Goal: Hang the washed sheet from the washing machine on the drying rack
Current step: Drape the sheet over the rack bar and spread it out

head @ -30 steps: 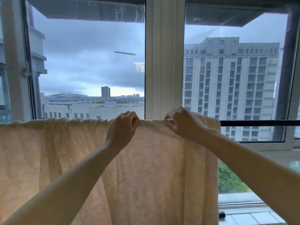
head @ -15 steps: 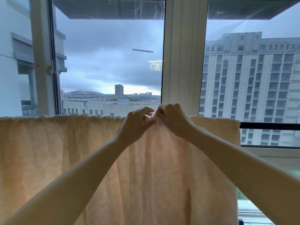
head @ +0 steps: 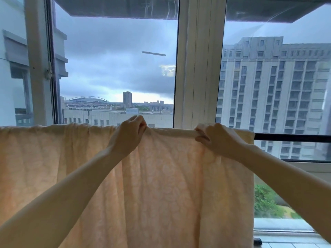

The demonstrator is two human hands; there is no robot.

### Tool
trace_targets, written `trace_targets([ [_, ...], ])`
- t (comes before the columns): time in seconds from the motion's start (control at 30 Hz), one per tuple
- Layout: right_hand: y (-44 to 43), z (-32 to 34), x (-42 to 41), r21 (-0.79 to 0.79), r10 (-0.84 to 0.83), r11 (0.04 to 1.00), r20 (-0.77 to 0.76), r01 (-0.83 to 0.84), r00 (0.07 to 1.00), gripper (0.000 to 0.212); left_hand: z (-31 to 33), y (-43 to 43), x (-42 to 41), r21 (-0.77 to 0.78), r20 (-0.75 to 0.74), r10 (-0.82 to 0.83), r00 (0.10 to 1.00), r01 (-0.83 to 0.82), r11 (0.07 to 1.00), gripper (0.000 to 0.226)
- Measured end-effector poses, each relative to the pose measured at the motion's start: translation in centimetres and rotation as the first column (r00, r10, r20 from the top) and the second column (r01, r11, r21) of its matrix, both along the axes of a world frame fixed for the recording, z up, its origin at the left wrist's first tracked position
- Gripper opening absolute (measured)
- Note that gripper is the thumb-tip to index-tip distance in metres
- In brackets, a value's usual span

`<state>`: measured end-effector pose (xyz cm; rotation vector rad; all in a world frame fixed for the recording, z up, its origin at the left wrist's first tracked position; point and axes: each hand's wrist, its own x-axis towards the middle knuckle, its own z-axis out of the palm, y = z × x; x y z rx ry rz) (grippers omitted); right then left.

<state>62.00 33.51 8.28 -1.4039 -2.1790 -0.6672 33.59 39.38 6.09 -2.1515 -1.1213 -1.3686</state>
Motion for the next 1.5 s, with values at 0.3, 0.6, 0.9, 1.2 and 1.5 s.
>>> trace_targets([
  [0.3,-0.9,0.4,3.7,0.007,-0.010,1.000,-0.072,0.010,0.997,0.019,0.2,0.6,-1.0,-0.033,0.028,0.079,0.996,-0.078,0.996,0.010],
  [0.6,-0.4,0.2,1.6,0.124,0.037,0.992,-0.203,-0.011,0.978,0.012,0.7,-2.3,7.3,-0.013,-0.103,-0.133,0.986,0.132,0.991,0.027],
  [0.9,0.8,0.9,1.6,-0.011,0.033,0.999,-0.242,-0.037,0.970,0.013,1.0,-0.1,8.6,-0.051,0.010,-0.144,0.989,0.145,0.988,0.013],
  [1.2,-0.2,0.6,3.5,0.002,-0.090,0.996,-0.044,0.091,0.995,0.022,0.9,1.1,3.9,-0.047,0.011,-0.041,0.999,0.041,0.998,0.013],
  [1.5,-0.8,0.3,4.2,0.004,-0.013,1.000,-0.134,0.013,0.991,0.018,1.1,-0.3,5.5,-0.092,0.004,0.015,1.000,-0.014,0.996,0.022],
])
